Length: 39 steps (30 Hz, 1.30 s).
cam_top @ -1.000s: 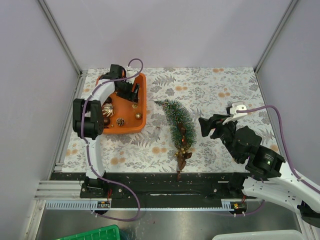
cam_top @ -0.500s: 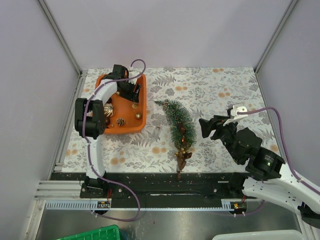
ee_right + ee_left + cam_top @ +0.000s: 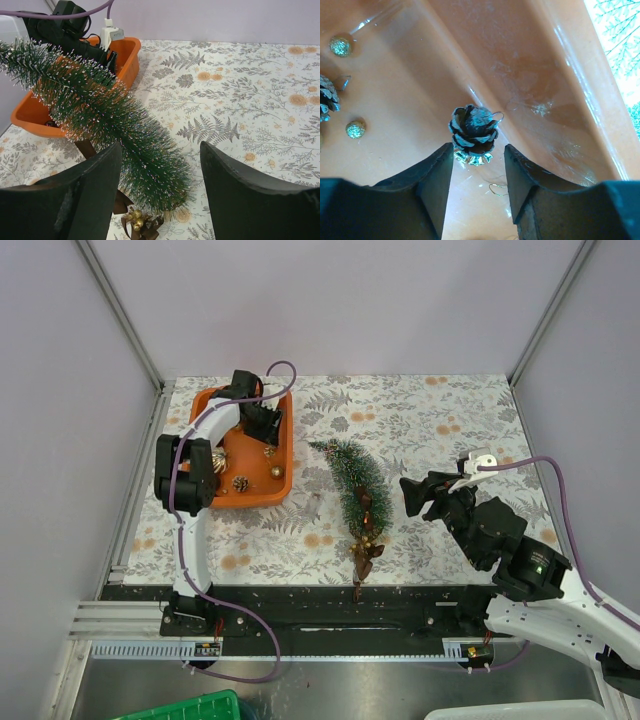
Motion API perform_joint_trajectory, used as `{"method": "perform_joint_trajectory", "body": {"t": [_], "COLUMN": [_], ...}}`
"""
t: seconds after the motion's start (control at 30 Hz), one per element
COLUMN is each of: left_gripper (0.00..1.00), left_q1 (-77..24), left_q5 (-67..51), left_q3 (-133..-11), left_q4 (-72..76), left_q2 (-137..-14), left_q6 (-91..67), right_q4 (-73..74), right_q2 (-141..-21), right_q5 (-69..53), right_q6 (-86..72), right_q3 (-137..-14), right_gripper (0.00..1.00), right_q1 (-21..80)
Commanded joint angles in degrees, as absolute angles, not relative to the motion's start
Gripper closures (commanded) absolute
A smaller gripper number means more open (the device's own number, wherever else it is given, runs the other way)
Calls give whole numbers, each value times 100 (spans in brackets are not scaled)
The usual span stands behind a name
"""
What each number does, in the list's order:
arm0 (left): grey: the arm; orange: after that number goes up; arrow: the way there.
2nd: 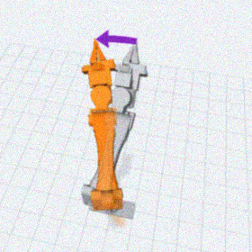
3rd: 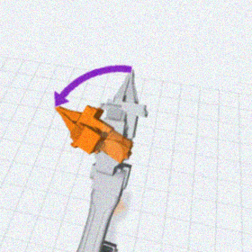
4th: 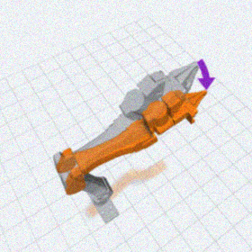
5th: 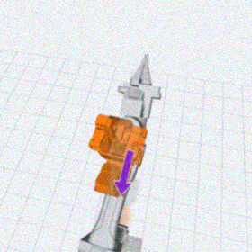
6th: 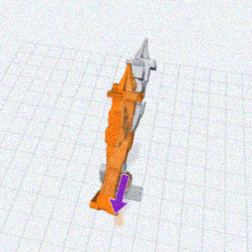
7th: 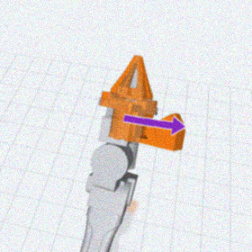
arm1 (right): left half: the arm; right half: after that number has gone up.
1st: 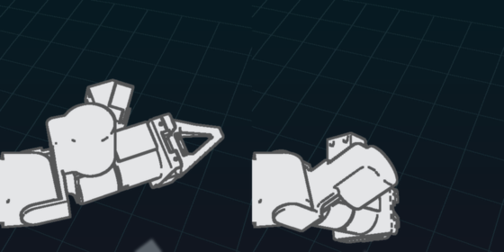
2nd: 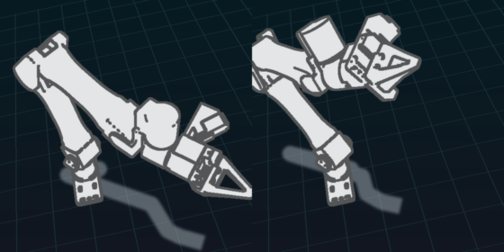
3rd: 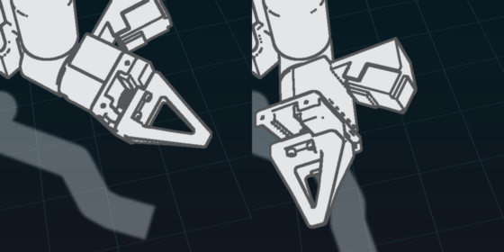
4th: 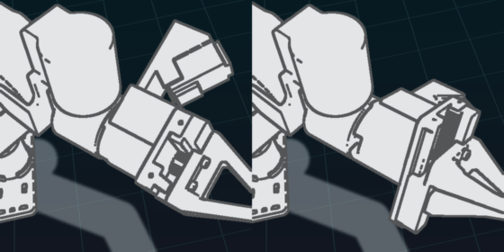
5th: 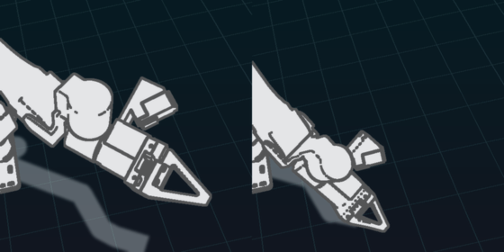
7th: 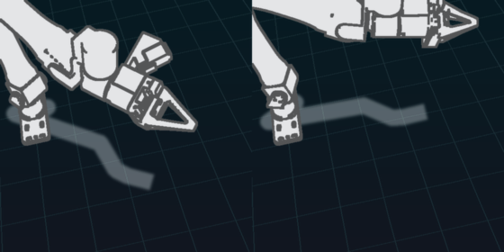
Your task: Decorate the small christmas tree
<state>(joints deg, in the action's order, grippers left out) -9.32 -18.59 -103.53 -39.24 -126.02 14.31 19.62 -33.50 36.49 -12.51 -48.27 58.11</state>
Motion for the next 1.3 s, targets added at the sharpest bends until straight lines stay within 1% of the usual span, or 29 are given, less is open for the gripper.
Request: {"method": "perform_joint_trajectory", "body": {"t": [0.0,0.17,0.27,0.53,0.57,0.67,0.7,0.73,0.77,0.8,0.83,0.9,0.93,1.0,1.07,1.27], "left_gripper": [53,61,63,66,66,73,73,72,66,52,40,25,20,16,14,16], "left_q1": [-932,-932,-932,-826,-809,-800,-800,-800,-782,-800,-809,-843,-852,-914,-967,-1011], "left_q5": [-1758,-1793,-1819,-2214,-2267,-2373,-2390,-2399,-2408,-2400,-2382,-2312,-2268,-2232,-2206,-2189], "left_q3": [-10600,-10600,-10600,-10108,-10038,-9897,-9896,-9905,-9923,-9949,-9967,-10037,-10055,-10186,-10318,-10810], "left_q4": [-3858,-3876,-3990,-4078,-4078,-4034,-4034,-4034,-4034,-4034,-4034,-4025,-4025,-4025,-4034,-4192], "left_q2": [-12656,-12647,-12551,-11550,-11436,-11224,-11224,-11250,-11294,-11346,-11425,-11592,-11680,-11882,-12092,-12594], "left_q6": [1354,1345,1380,1362,1345,1292,1266,1240,1204,1178,1160,1143,1134,1099,1073,1063], "right_q4": [1802,1802,1802,1793,1802,1802,1802,1793,1802,1810,1811,1828,1828,1828,1819,1819], "right_q2": [-3322,-3331,-3349,-3331,-3331,-3314,-3313,-3305,-3305,-3305,-3305,-3287,-3278,-3278,-3296,-3331], "right_q5": [3709,3700,3674,3639,3630,3630,3612,3604,3604,3604,3612,3630,3630,3638,3630,3630], "right_q6": [-1283,-1292,-1275,-1283,-1301,-1336,-1353,-1371,-1380,-1389,-1380,-1380,-1397,-1406,-1424,-1424], "right_q3": [-4843,-4878,-4913,-4948,-4931,-4887,-4869,-4852,-4843,-4851,-4843,-4843,-4825,-4808,-4799,-4782], "right_gripper": [29,29,30,30,31,31,31,31,31,31,31,31,32,31,31,31], "right_q1": [5783,5783,5783,5783,5783,5783,5783,5783,5783,5792,5783,5783,5783,5783,5783,5783]}}
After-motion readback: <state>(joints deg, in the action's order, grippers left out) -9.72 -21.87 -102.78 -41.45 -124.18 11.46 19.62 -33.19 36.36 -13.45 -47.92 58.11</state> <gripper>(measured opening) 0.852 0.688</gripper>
